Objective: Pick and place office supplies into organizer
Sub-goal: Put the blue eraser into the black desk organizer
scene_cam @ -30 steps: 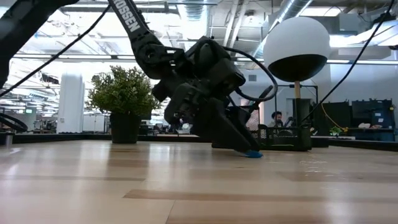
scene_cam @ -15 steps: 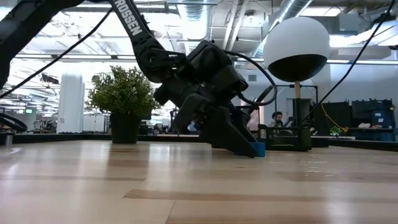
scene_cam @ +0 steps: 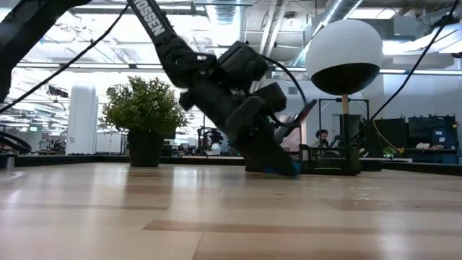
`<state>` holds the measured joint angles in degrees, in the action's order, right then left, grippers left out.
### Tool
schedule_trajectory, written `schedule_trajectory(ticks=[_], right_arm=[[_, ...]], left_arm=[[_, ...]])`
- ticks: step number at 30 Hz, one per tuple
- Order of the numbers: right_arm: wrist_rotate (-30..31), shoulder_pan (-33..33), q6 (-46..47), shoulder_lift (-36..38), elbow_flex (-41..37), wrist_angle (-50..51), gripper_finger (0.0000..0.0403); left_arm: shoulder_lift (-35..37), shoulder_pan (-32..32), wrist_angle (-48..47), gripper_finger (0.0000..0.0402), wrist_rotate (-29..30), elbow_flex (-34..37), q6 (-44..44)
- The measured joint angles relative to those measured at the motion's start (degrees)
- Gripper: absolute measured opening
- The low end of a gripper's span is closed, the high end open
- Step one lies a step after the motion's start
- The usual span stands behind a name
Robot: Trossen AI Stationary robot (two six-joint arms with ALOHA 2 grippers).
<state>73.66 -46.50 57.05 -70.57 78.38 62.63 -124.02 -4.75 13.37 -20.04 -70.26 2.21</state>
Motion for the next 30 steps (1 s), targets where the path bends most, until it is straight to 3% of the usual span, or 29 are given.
schedule_trajectory(ticks=[3,6,12,17,21,27,30], right_arm=[[-1.9,0.0,0.0,0.0,0.0,-0.8,0.0119],[-4.2,0.0,0.0,0.0,0.0,-1.7,0.0119],[-6.5,0.0,0.0,0.0,0.0,-1.9,0.0119],[-6.5,0.0,0.0,0.0,0.0,-1.9,0.0119],[-6.6,0.0,0.0,0.0,0.0,-1.9,0.0119],[-6.6,0.0,0.0,0.0,0.0,-1.9,0.0119],[-6.6,0.0,0.0,0.0,0.0,-1.9,0.0119]], left_arm=[[4.6,-0.8,-0.5,0.0008,7.9,-0.3,-1.3],[10.3,-1.9,2.3,0.0008,13.1,-1.0,3.1],[13.4,-4.4,1.2,0.0007,14.3,-0.6,8.8],[11.3,-4.8,-0.2,0.0010,16.4,-0.8,18.1],[8.0,-4.7,0.0,0.0017,20.0,-0.8,20.6],[5.5,-4.3,0.9,0.0021,36.6,-0.8,20.0],[5.6,-4.6,1.3,0.0031,38.5,-0.8,19.9]])
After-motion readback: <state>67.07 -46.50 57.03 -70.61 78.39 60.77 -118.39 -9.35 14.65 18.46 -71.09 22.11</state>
